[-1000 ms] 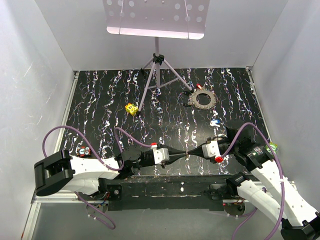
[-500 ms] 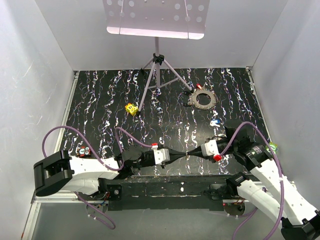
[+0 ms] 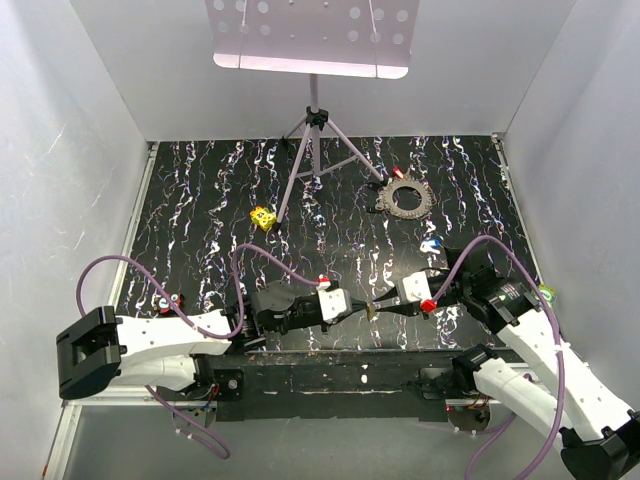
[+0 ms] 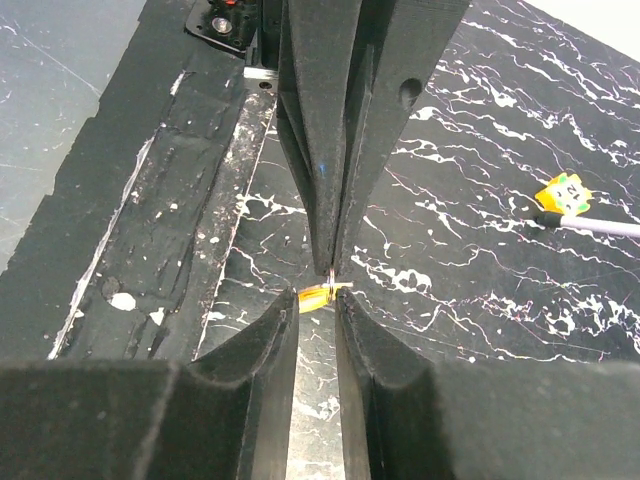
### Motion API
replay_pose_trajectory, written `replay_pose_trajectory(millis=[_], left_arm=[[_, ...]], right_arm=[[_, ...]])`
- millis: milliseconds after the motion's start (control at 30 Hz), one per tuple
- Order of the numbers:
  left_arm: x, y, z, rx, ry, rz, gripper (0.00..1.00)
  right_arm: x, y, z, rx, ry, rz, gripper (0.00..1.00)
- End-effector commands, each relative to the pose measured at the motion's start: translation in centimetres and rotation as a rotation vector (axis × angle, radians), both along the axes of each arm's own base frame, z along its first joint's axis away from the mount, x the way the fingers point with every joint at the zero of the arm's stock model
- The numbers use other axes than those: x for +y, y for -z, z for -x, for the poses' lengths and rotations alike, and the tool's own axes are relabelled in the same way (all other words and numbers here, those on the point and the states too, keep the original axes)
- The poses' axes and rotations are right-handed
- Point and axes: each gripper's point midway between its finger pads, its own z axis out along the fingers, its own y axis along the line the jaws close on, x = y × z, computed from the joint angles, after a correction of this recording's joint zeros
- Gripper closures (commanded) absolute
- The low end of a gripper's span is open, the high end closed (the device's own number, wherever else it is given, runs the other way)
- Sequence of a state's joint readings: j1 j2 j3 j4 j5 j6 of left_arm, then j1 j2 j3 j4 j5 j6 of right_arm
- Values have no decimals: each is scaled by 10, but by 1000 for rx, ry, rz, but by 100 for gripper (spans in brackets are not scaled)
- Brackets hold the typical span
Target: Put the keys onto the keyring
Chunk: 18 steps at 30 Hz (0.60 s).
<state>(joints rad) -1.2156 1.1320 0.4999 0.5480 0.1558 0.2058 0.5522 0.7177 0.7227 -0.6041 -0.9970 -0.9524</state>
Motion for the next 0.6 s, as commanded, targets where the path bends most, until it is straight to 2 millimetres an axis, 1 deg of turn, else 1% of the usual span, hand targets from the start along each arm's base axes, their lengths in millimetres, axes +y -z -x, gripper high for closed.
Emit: replay_pose_trajectory(millis=[0,100,267,333,567], left_arm=[[1,-12,-4,8,-22,-53,100],[1,-10,-5,15,-27,-73,100],[0,-12,-6,22,-32,-84,100],[-1,-9,-7,30,-35,-108,100],[-3,-12,-6,33,-29,-110,100]], right_arm=[[3,-17,-3,-13,1,-10,71],[4,-16,-3,-1,-3,-2,71],[4,-11,0,24,-20,10,71],[5,-12,1,24,-25,8,71],[9,-6,-2,32,-32,29,72]])
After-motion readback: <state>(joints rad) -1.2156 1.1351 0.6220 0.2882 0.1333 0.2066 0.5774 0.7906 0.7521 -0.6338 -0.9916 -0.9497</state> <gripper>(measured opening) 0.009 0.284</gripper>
